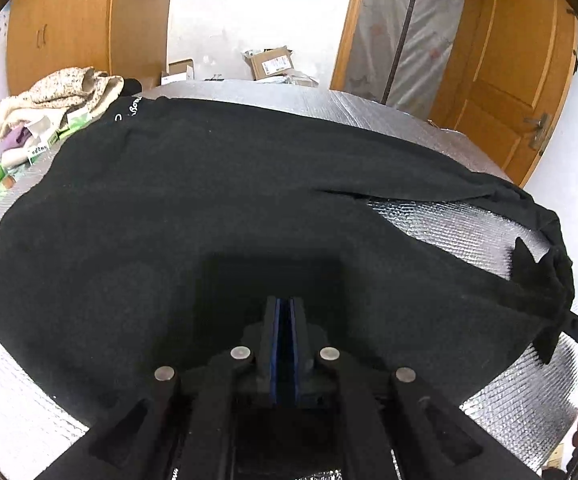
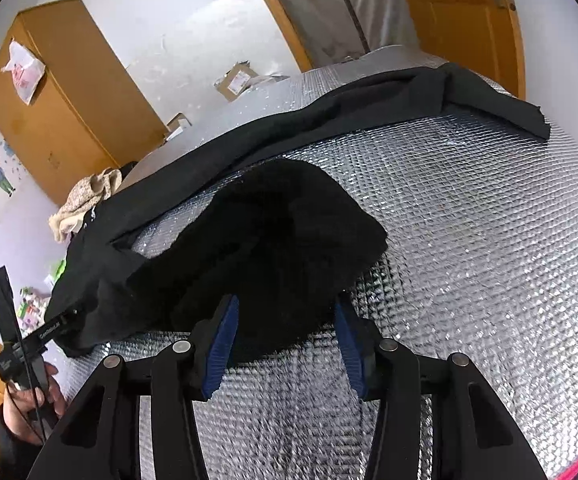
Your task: Fold clothes
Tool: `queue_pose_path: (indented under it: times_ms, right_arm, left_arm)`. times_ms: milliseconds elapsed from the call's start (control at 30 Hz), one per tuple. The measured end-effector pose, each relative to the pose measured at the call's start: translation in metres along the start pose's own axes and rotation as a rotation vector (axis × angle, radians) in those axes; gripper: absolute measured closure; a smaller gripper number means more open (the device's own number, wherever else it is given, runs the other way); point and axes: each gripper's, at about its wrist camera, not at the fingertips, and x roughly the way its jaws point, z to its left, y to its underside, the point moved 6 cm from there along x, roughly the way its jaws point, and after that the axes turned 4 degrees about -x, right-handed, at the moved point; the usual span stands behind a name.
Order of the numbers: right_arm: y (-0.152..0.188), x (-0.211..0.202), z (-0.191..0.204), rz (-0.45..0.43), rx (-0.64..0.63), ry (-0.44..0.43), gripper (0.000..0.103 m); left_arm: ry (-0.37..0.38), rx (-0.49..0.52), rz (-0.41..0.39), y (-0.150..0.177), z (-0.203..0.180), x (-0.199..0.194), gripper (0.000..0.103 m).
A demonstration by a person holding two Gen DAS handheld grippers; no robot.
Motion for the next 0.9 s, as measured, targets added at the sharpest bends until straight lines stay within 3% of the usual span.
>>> queue_pose_path:
  times_ms: [67,133,267,400,600,700,767,800,900]
  right_arm:
    - [-0.003,0.004,0.002,0.003,0.000,-0.001,0.067]
    - [-0.006,0.007,0.004,0.006,-0.003,0.006,0.095]
    - [-0.017,-0.006,-0.009,-0.039,-0.005,0.040,0.097]
    - [-0.035,-0.045,-0.037,-0.144,-0.036,0.187,0.098]
    - [-0.067,-0.133,-0.068,-0.374,-0.073,0.431,0.099]
    - [-0.062,-0.125,-0.073,-0.310,-0.050,0.352,0.092]
    - [-0.058,-0.116,-0.076,-0.252,-0.033,0.281,0.076]
    - [-0.051,-0.104,-0.072,-0.205,-0.022,0.215,0.061]
    - [-0.024,-0.061,-0.056,-0.072,0.019,0.031,0.059]
  left_arm:
    - [0.003,0.001,0.002,-0.001,0.000,0.001,0.098]
    - [0.006,0.003,0.004,-0.003,0.000,0.002,0.098]
    - [0.017,0.005,-0.005,-0.005,0.000,0.005,0.098]
    - [0.045,-0.015,-0.010,-0.005,0.002,0.005,0.098]
    - [0.067,-0.036,-0.014,-0.004,0.004,0.004,0.098]
    - [0.059,-0.030,-0.016,-0.004,0.003,0.004,0.098]
    - [0.053,-0.025,-0.017,-0.003,0.002,0.003,0.098]
    - [0.051,-0.023,-0.018,-0.003,0.002,0.003,0.098]
    - [0.056,-0.030,-0.019,-0.003,0.003,0.002,0.098]
